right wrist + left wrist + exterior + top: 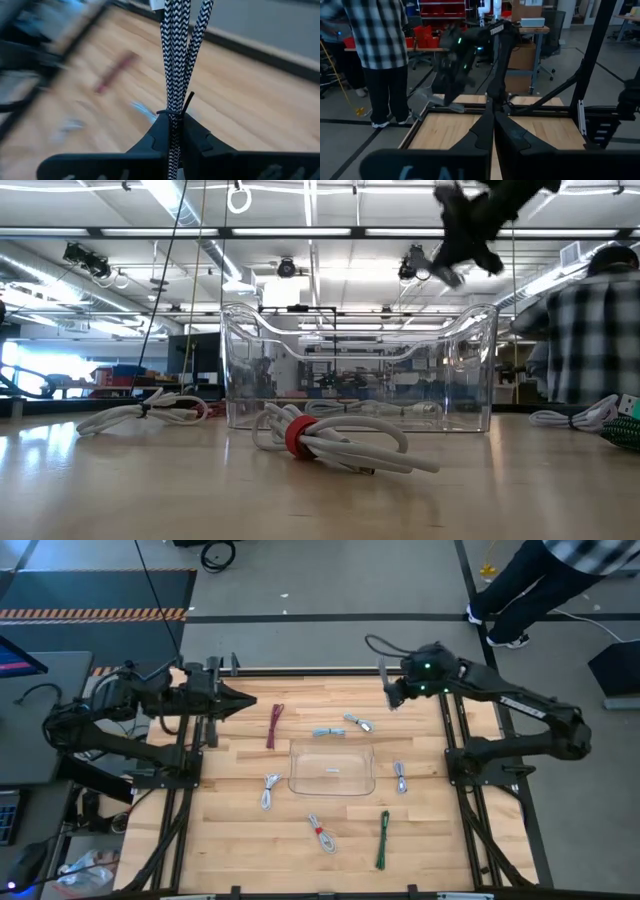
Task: Pick and place USB-C Cables
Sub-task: Put the white patterned charger cable into the transparent bin
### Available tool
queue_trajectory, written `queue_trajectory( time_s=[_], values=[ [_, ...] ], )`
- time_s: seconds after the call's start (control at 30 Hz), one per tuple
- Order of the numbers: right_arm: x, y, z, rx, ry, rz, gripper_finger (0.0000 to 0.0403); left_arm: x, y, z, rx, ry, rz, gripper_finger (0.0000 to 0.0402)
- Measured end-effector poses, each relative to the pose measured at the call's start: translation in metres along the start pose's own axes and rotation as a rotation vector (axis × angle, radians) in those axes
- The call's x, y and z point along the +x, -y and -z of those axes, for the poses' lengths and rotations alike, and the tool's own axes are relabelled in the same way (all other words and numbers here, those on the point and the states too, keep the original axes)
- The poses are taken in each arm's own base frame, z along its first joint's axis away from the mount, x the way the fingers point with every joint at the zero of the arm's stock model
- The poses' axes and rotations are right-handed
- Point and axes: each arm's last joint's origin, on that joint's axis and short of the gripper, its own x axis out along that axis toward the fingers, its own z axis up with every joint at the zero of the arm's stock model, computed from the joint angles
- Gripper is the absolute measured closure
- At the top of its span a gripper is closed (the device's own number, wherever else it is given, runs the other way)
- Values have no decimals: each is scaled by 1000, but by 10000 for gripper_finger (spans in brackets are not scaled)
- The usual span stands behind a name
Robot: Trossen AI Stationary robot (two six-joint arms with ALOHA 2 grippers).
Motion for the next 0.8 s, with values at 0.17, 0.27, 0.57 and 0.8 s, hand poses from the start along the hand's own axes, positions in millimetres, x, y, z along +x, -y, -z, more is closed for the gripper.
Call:
queue_trajectory(
  time_s=[0.17, 0.27, 0.57, 0.8],
  values=[
    [-26, -42, -18, -138, 133, -225, 382, 26, 3, 5, 69, -35, 14, 374],
    [-37, -64, -22, -215, 187, -349, 382, 41, 5, 5, 86, -24, 30, 354],
    [-45, -112, -12, -371, 267, -637, 382, 78, 5, 3, 101, 67, 10, 257],
    [-30, -137, 0, -424, 251, -728, 382, 100, -4, 2, 37, 147, 9, 207]
  ],
)
